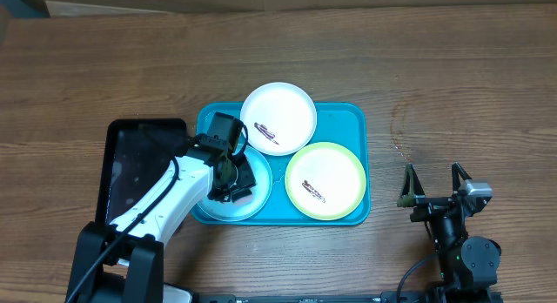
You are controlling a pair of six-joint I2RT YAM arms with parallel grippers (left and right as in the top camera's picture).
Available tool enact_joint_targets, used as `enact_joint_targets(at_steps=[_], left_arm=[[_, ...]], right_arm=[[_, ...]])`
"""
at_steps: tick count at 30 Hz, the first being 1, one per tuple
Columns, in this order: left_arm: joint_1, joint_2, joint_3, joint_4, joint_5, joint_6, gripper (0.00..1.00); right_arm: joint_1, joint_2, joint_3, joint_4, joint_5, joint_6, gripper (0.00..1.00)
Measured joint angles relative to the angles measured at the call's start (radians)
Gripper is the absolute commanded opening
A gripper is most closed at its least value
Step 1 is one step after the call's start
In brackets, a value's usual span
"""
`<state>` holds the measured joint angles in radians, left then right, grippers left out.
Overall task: Clean dirty plates on tray and stack at the side
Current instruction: 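Place the sponge onto the light-blue plate with the left gripper, then reach the right gripper to the light-blue plate rim and grasp it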
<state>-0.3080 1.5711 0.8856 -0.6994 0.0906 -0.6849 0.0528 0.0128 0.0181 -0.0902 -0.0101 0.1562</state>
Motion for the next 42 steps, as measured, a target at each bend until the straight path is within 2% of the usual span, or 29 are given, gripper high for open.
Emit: enact_joint_targets(at_steps=[4, 6, 9, 14, 17, 18, 21, 27, 29, 36, 39, 41, 42], left_arm=[[0.0, 0.0, 0.002, 0.012, 0.006, 0.015, 0.77], [0.0, 0.0, 0.021, -0.033, 0.014, 0.04, 0.8], [0.0, 0.0, 0.122, -0.175, 0.011, 0.082, 0.76], [0.005, 0.001, 0.431, -0.478, -0.05, 0.117, 0.72], [0.03, 0.0, 0.608, -0.609, -0.097, 0.12, 0.79], [0.047, -0.003, 0.655, -0.642, -0.111, 0.116, 1.0], [0.105, -0.012, 0.714, -0.686, -0.129, 0.103, 1.0], [0.251, -0.014, 0.719, -0.736, -0.117, 0.085, 1.0], [0.282, -0.014, 0.708, -0.742, -0.117, 0.086, 1.0], [0.383, -0.014, 0.647, -0.74, -0.106, 0.09, 1.0], [0.423, -0.014, 0.644, -0.747, -0.104, 0.09, 1.0], [0.444, -0.014, 0.644, -0.753, -0.103, 0.094, 1.0], [0.453, -0.014, 0.644, -0.753, -0.104, 0.099, 1.0]], right_arm=[[0.0, 0.0, 0.0, 0.0, 0.0, 0.001, 1.0], [0.0, 0.0, 0.0, 0.0, 0.0, 0.0, 1.0], [0.0, 0.0, 0.0, 0.0, 0.0, 0.0, 1.0], [0.0, 0.0, 0.0, 0.001, 0.0, 0.0, 1.0], [0.0, 0.0, 0.0, 0.0, 0.0, 0.0, 1.0], [0.0, 0.0, 0.0, -0.001, 0.0, 0.0, 1.0], [0.0, 0.0, 0.0, 0.0, 0.0, 0.0, 1.0], [0.0, 0.0, 0.0, 0.017, -0.008, 0.013, 1.0], [0.0, 0.0, 0.0, 0.077, -0.06, 0.068, 1.0], [0.0, 0.0, 0.0, 0.262, -0.42, 0.48, 1.0], [0.0, -0.001, 0.002, 0.4, -0.504, 0.539, 1.0], [0.0, -0.001, 0.02, 0.385, -0.545, 0.541, 1.0], [0.0, 0.003, 0.049, 0.323, -0.565, 0.529, 1.0]])
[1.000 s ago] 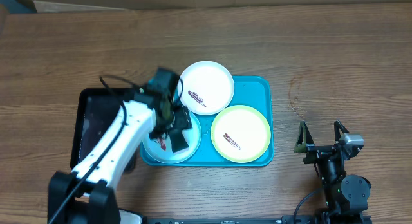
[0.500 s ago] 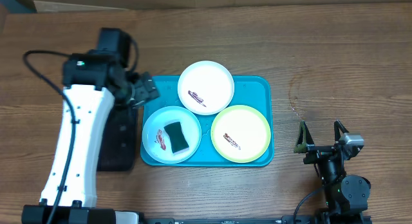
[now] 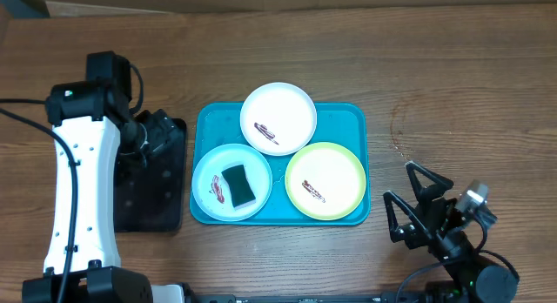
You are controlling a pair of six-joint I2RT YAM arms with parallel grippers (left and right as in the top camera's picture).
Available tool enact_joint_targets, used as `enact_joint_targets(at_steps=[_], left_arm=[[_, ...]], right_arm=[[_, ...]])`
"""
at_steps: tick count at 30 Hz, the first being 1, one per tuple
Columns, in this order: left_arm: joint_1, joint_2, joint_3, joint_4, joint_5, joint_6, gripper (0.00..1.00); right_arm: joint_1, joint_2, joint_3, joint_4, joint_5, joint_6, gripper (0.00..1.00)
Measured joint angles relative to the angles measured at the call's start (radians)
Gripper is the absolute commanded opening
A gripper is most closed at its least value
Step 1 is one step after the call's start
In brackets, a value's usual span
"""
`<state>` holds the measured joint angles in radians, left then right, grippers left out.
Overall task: Clean dirty plates on tray and stack at the side
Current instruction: 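Reach the right gripper to the light-blue plate rim and grasp it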
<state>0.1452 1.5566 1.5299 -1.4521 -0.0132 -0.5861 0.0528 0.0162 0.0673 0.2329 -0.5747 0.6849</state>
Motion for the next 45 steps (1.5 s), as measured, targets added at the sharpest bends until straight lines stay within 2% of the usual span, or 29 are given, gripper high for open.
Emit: enact_joint_targets(at_steps=[4, 9, 13, 15, 16, 17, 21, 24, 27, 30, 31, 37, 45], left_arm=[[0.016, 0.0, 0.0, -0.002, -0.003, 0.019, 1.0], [0.016, 0.0, -0.001, 0.0, -0.006, 0.022, 1.0], [0.016, 0.0, -0.002, -0.006, -0.006, 0.029, 1.0], [0.016, 0.0, -0.002, -0.008, -0.006, 0.033, 1.0], [0.016, 0.0, -0.002, -0.008, -0.007, 0.035, 1.0], [0.016, 0.0, -0.002, -0.011, -0.006, 0.036, 1.0], [0.016, 0.0, -0.002, -0.014, -0.006, 0.037, 1.0], [0.016, 0.0, -0.003, -0.014, -0.006, 0.037, 1.0], [0.016, 0.0, -0.003, -0.014, -0.006, 0.037, 1.0], [0.016, 0.0, -0.003, -0.014, -0.006, 0.037, 1.0], [0.016, 0.0, -0.003, -0.014, -0.006, 0.037, 1.0], [0.016, 0.0, -0.003, -0.014, -0.006, 0.039, 1.0], [0.016, 0.0, -0.003, -0.014, -0.002, 0.039, 1.0]], right_arm=[[0.0, 0.103, 0.209, -0.356, -0.05, -0.111, 1.0], [0.0, 0.393, 0.577, -0.816, -0.05, -0.352, 1.0], [0.0, 0.663, 0.822, -1.015, -0.064, -0.476, 1.0], [0.0, 0.776, 0.906, -1.028, -0.111, -0.507, 0.98], [0.0, 0.822, 0.935, -1.018, -0.149, -0.518, 0.84], [0.0, 0.882, 0.963, -0.982, -0.218, -0.537, 0.59], [0.009, 1.011, 0.999, -0.829, -0.383, -0.524, 0.57], [0.071, 1.095, 1.002, -0.84, -0.36, -0.51, 0.56], [0.217, 1.194, 1.002, -0.862, -0.18, -0.495, 0.52], [0.375, 1.287, 1.002, -0.851, 0.049, -0.463, 0.37], [0.426, 1.321, 1.002, -0.838, 0.128, -0.449, 0.35], [0.615, 1.524, 1.002, -0.718, 0.425, -0.376, 0.42], [0.682, 1.687, 1.002, -0.584, 0.531, -0.349, 0.39]])
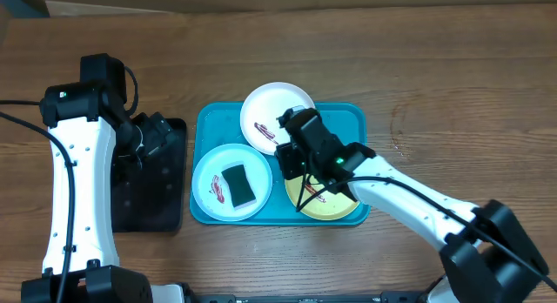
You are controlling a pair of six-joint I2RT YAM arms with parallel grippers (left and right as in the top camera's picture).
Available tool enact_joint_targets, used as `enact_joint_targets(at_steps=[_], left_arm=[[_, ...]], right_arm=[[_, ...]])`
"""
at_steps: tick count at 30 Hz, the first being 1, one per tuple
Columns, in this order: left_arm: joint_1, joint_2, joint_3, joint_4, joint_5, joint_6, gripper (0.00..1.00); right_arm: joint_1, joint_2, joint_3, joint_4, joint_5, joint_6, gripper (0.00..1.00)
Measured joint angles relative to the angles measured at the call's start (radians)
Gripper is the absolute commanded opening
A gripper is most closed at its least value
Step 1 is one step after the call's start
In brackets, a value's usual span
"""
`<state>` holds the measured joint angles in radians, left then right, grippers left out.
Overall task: Clean dirty plates on tray and stack at the side
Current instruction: 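Reach the right gripper to the light-blue plate rim and grasp it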
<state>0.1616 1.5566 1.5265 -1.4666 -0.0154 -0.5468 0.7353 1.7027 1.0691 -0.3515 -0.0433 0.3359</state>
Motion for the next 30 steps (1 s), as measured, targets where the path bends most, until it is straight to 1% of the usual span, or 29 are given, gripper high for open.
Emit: enact_joint_targets(at_steps=[2, 11, 22, 23, 25, 26, 30], left_arm=[[0.0, 0.0, 0.0, 0.0, 0.002, 0.0, 1.0], [0.0, 0.0, 0.0, 0.0, 0.004, 0.0, 1.0], [0.0, 0.0, -0.002, -0.005, 0.023, 0.0, 1.0], [0.0, 0.0, -0.002, -0.004, 0.028, 0.001, 1.0], [0.0, 0.0, -0.002, -0.004, 0.037, 0.003, 1.0], [0.0, 0.0, -0.002, -0.004, 0.042, 0.004, 1.0], [0.0, 0.0, -0.002, -0.007, 0.049, 0.005, 1.0]], right_arm=[[0.016, 0.016, 0.0, 0.023, 0.011, 0.002, 0.37], [0.097, 0.086, 0.0, 0.075, 0.083, 0.004, 0.37], [0.102, 0.107, 0.0, 0.095, 0.114, 0.004, 0.37], [0.102, 0.109, 0.0, 0.098, 0.114, 0.004, 0.36], [0.102, 0.121, 0.0, 0.106, 0.114, 0.002, 0.27], [0.102, 0.13, 0.0, 0.106, 0.113, 0.003, 0.25], [0.102, 0.157, 0.0, 0.105, 0.11, 0.005, 0.25]])
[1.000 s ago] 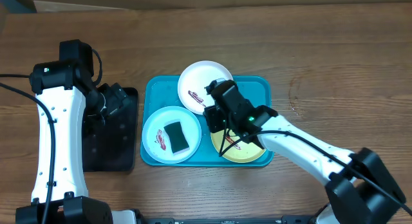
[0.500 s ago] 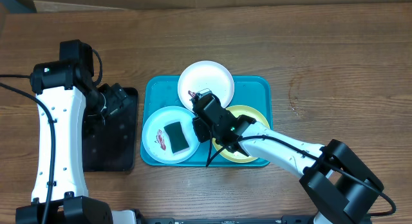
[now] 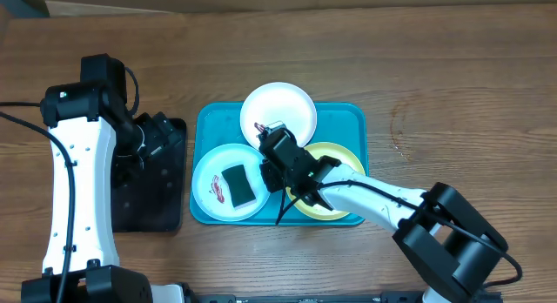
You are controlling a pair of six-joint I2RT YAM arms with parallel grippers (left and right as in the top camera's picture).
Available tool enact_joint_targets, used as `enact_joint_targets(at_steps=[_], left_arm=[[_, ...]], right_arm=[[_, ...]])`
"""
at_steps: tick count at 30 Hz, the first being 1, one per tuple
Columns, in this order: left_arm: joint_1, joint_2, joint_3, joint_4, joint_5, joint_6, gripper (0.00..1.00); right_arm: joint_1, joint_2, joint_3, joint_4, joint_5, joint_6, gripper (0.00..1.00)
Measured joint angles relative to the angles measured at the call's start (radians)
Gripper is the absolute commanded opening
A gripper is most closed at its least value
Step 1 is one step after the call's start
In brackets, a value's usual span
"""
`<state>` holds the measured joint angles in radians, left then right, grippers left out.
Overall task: Clean dirty plates on tray and stack at the side
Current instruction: 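Reach the right gripper to the light-blue plate rim and grasp it, then regrasp the sponge from the light-blue plate with the left gripper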
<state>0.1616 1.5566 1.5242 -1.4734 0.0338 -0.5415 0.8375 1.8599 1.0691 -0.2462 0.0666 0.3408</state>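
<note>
A teal tray (image 3: 350, 120) holds three plates. The white plate (image 3: 285, 104) at the back carries a dark smear near its front edge. The light-blue plate (image 3: 207, 167) at the front left carries a smear and a dark green sponge (image 3: 235, 184). The yellow-green plate (image 3: 345, 163) at the front right is partly covered by my right arm. My right gripper (image 3: 266, 174) hangs open at the right rim of the light-blue plate, just right of the sponge. My left gripper (image 3: 162, 133) is open over a black mat, left of the tray.
The black mat (image 3: 139, 198) lies on the wooden table against the tray's left side, under my left arm. My right arm stretches across the tray's front right corner from the table's front edge.
My right gripper has shifted left and forward, from between the white and yellow-green plates to the right rim of the light-blue plate beside the sponge. The left arm has not moved.
At first my left gripper was down on the light-blue plate with the sponge while the right arm rested at the front right. Then the sponge lay free on that plate and the left gripper was back over the black mat. The right arm then reached over the tray, ending beside the sponge.
</note>
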Motion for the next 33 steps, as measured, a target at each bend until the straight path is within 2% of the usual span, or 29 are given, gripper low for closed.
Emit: enact_joint_targets(at_steps=[15, 17, 18, 20, 21, 22, 27, 33], left_arm=[[0.0, 0.0, -0.001, -0.014, 0.013, 0.009, 1.0], [0.0, 0.0, -0.003, -0.015, 0.016, 0.018, 0.98], [0.0, 0.0, -0.006, -0.014, 0.019, 0.021, 0.95], [0.0, 0.0, -0.015, -0.014, 0.024, 0.022, 0.76], [0.0, 0.0, -0.021, -0.013, 0.027, 0.023, 0.64], [0.0, 0.0, -0.031, -0.009, 0.036, 0.024, 0.6], [-0.011, -0.001, -0.129, 0.069, 0.112, 0.066, 0.59], [-0.086, -0.001, -0.319, 0.246, 0.25, 0.123, 0.8]], right_arm=[[0.003, 0.053, 0.0, 0.029, -0.006, 0.0, 0.25], [0.004, 0.062, 0.0, 0.035, -0.007, 0.0, 0.2], [0.004, 0.062, 0.0, 0.037, -0.007, -0.002, 0.14], [0.005, 0.062, 0.0, 0.037, -0.011, -0.005, 0.05], [0.007, 0.062, 0.0, 0.038, -0.011, -0.002, 0.04], [0.008, 0.062, 0.0, 0.043, -0.009, 0.004, 0.04], [0.007, 0.062, 0.003, 0.051, -0.007, 0.02, 0.04], [0.007, 0.062, 0.003, 0.05, -0.007, 0.063, 0.04]])
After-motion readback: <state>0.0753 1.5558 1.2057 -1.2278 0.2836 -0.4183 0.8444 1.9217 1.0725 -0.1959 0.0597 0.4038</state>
